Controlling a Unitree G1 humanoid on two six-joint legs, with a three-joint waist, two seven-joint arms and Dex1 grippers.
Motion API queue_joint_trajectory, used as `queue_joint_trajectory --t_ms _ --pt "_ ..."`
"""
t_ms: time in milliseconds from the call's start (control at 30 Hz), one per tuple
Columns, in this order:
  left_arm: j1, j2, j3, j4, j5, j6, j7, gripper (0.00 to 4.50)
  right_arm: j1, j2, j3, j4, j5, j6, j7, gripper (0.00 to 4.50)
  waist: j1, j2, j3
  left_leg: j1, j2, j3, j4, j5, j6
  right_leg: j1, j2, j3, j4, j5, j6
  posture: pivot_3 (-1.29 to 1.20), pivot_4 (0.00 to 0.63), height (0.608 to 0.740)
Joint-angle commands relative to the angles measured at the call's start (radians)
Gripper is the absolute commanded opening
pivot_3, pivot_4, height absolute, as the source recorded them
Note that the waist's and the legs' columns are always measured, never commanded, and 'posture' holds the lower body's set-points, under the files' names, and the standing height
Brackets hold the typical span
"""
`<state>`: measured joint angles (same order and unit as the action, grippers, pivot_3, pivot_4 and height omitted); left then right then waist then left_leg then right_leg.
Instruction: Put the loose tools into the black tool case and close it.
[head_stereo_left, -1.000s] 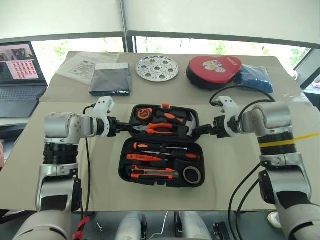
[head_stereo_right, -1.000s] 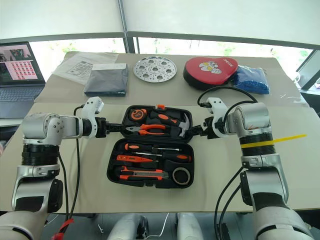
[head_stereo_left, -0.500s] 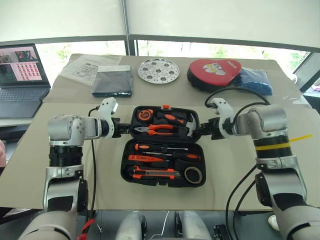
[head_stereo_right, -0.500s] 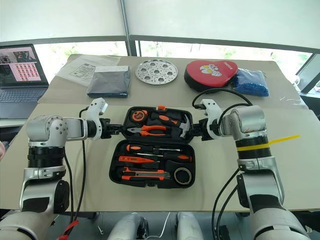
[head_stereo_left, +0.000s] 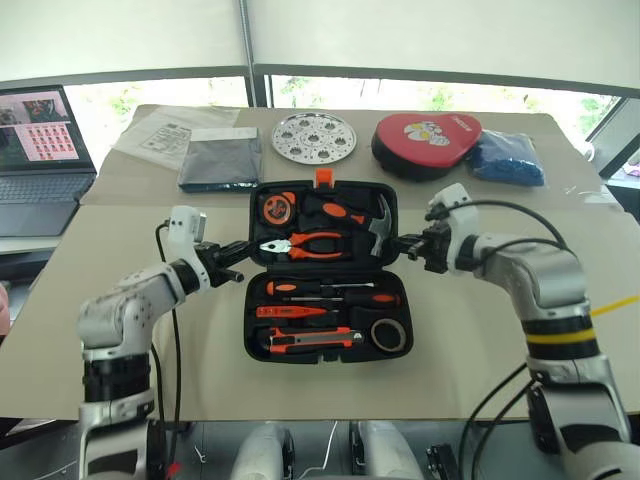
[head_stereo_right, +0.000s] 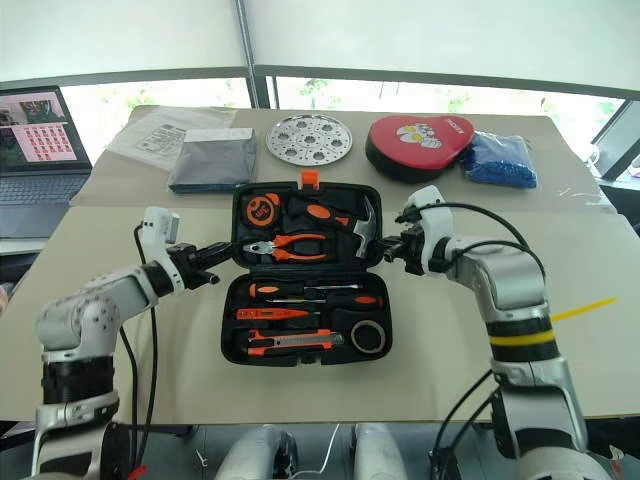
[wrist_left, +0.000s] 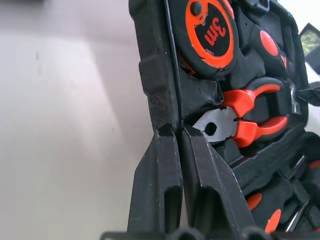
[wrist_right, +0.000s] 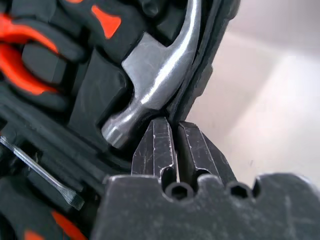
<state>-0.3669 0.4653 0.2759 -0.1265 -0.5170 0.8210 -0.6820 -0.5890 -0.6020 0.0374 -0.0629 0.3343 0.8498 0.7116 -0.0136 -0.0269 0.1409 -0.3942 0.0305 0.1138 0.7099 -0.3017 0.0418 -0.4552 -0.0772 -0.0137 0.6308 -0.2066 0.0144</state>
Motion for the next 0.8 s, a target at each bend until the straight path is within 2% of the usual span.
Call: queue_joint_trajectory --t_ms 33,100,200,333,400,533,600,633,667,767,800 --pt "0.096 0.062 -0.001 -0.097 0.112 -0.395 -0.108 0.00 0.108 -0.084 0.003 -0.091 -0.091 -0.280 0.049 0.04 0.001 0.000 0.000 -0.001 0.000 0.000 -0.001 0.000 0.000 0.000 0.000 0.000 -0.001 0.000 0.000 0.00 0.150 0.740" --pt "0.203 0.099 -0.047 -0.096 0.210 -0.665 -0.193 0.00 0.208 -0.126 0.015 -0.083 -0.180 -0.546 0.060 0.04 0.002 0.000 0.000 -0.001 0.000 0.001 -0.001 0.000 0.000 0.000 0.000 0.000 -0.003 0.000 0.000 0.00 0.150 0.740" --pt "0.336 0.117 -0.082 -0.078 0.340 -0.956 -0.181 0.00 0.317 -0.183 0.033 0.014 -0.332 -0.925 0.005 0.04 0.008 0.000 0.000 -0.001 -0.001 0.002 -0.003 -0.001 0.001 0.000 -0.001 0.000 -0.006 0.000 0.000 0.00 0.150 0.740" --pt "0.446 0.137 -0.122 -0.015 0.468 -1.232 -0.153 0.00 0.368 -0.208 0.038 0.156 -0.471 -1.226 -0.114 0.04 0.011 0.000 0.000 0.009 0.001 0.004 -0.001 -0.003 0.006 0.012 -0.002 0.001 -0.012 0.000 0.000 0.00 0.150 0.740" --pt "0.493 0.171 -0.146 0.006 0.490 -1.327 -0.173 0.00 0.389 -0.206 0.028 0.194 -0.466 -1.277 -0.119 0.81 0.013 0.000 0.000 0.018 0.002 0.005 -0.001 -0.008 0.013 0.021 -0.003 0.001 -0.014 -0.001 0.000 0.00 0.150 0.740" --pt "0.553 0.201 -0.123 0.042 0.438 -1.290 -0.164 1.40 0.436 -0.233 0.008 0.245 -0.477 -1.341 -0.131 2.11 0.008 0.003 0.000 0.027 0.004 0.006 -0.001 -0.011 0.018 0.030 -0.006 0.001 -0.016 -0.004 -0.006 0.00 0.150 0.740" --pt "0.564 0.226 -0.084 0.074 0.389 -1.190 -0.161 2.02 0.472 -0.254 -0.029 0.248 -0.427 -1.322 -0.100 2.72 0.003 0.003 0.000 0.026 0.004 0.006 -0.001 -0.011 0.018 0.029 -0.005 0.001 -0.014 -0.004 -0.004 0.00 0.150 0.740" --pt "0.564 0.241 -0.069 0.085 0.344 -1.125 -0.177 2.50 0.488 -0.261 -0.054 0.243 -0.387 -1.308 -0.083 3.18 0.002 0.003 0.000 0.027 0.005 0.006 -0.001 -0.010 0.017 0.029 -0.005 0.000 -0.014 -0.001 0.000 0.00 0.150 0.740" --pt "0.559 0.253 -0.056 0.095 0.310 -1.081 -0.189 2.77 0.505 -0.268 -0.077 0.233 -0.344 -1.282 -0.057 3.23 0.002 0.003 0.000 0.027 0.005 0.006 -0.001 -0.010 0.017 0.029 -0.004 0.000 -0.013 -0.001 0.000 0.00 0.150 0.740" --pt "0.544 0.302 -0.058 0.105 0.248 -0.990 -0.262 2.77 0.546 -0.285 -0.137 0.205 -0.245 -1.228 0.001 3.23 0.002 0.003 0.000 0.027 0.006 0.005 -0.001 -0.010 0.016 0.029 -0.003 0.000 -0.013 -0.001 0.000 0.00 0.150 0.740" --pt "0.525 0.322 -0.073 0.111 0.245 -0.974 -0.291 2.58 0.587 -0.299 -0.155 0.156 -0.163 -1.168 0.066 2.69 0.002 0.003 0.000 0.027 0.006 0.005 -0.001 -0.010 0.016 0.029 -0.003 0.000 -0.012 -0.001 0.000 0.00 0.150 0.740"
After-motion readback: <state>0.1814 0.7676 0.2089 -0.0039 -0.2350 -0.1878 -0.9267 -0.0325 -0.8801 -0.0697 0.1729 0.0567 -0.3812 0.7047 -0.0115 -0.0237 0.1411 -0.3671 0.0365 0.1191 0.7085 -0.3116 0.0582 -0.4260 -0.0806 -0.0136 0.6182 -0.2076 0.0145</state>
